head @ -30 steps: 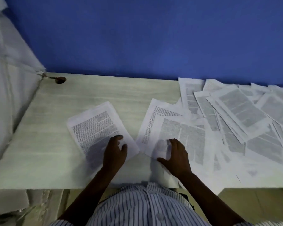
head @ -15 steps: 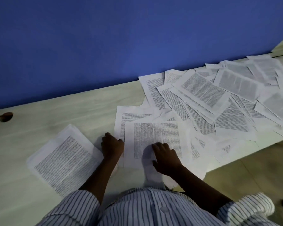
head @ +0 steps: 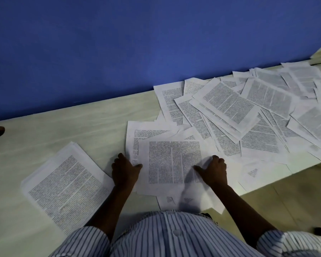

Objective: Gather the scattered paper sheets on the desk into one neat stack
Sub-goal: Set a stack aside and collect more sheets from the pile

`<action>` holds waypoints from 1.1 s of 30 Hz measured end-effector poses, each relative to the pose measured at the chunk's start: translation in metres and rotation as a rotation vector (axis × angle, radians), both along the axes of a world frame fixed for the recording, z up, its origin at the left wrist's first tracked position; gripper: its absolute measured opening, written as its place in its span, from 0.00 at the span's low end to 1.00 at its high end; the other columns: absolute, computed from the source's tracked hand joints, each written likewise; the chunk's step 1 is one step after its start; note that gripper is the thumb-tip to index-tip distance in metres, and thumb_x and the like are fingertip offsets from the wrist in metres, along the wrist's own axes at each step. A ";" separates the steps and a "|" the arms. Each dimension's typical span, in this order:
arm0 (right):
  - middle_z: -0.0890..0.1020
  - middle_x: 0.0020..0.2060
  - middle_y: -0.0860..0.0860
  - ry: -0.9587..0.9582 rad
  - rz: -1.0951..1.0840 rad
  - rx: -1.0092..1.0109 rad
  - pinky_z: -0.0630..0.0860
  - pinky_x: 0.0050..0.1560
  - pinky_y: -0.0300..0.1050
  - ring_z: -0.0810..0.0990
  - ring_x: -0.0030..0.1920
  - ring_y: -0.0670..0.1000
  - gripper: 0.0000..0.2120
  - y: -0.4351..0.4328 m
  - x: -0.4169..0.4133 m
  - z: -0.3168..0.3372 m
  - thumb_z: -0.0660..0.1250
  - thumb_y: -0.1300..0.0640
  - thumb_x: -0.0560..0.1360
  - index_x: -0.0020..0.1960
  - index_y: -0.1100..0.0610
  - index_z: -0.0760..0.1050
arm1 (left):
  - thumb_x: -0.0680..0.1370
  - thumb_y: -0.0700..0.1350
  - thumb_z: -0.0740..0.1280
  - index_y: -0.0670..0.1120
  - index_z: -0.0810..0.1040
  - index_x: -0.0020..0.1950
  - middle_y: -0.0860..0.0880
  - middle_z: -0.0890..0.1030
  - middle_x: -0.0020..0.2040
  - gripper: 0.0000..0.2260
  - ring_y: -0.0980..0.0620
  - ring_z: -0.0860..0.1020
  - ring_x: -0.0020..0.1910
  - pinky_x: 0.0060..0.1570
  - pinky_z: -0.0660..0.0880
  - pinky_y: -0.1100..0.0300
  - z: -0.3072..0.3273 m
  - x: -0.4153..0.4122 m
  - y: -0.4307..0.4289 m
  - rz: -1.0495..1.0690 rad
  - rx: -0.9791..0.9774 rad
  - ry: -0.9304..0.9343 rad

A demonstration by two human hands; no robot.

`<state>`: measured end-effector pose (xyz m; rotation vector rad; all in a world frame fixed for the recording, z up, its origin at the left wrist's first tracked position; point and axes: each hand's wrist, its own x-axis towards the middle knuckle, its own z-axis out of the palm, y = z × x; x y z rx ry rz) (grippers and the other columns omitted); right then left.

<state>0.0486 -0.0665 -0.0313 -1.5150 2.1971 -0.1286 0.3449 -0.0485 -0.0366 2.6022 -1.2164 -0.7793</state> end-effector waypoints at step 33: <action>0.66 0.71 0.57 0.227 0.720 0.191 0.67 0.69 0.64 0.65 0.71 0.60 0.61 -0.089 0.044 0.013 0.79 0.32 0.56 0.77 0.59 0.56 | 0.67 0.65 0.75 0.42 0.56 0.79 0.41 0.62 0.78 0.51 0.42 0.62 0.77 0.73 0.66 0.45 -0.008 -0.021 0.048 -0.381 -0.100 -0.005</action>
